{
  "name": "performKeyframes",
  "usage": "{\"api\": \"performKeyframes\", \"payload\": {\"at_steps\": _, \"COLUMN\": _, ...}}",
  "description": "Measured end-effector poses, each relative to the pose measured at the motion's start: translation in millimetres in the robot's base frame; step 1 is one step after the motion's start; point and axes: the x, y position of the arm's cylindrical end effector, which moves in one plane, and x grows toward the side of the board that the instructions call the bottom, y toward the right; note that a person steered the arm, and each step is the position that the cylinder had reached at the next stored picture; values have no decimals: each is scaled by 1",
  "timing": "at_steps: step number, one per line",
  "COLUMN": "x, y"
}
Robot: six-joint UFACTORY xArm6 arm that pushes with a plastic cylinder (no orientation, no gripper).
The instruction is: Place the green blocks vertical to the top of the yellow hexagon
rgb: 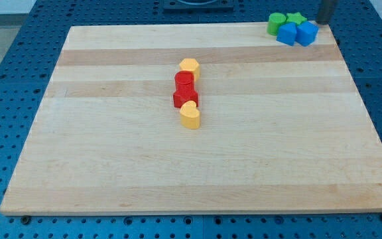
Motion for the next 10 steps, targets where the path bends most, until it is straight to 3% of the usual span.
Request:
{"api": "performKeyframes", "payload": {"at_steps": 3, "x": 5, "y": -78}}
{"api": "performKeyframes", "payload": {"at_steps": 7, "x": 49, "y": -217}}
{"api": "performKeyframes", "payload": {"at_steps": 8, "x": 50, "y": -221}}
{"api": "performKeyframes", "payload": {"at_steps": 10, "x": 50, "y": -154}}
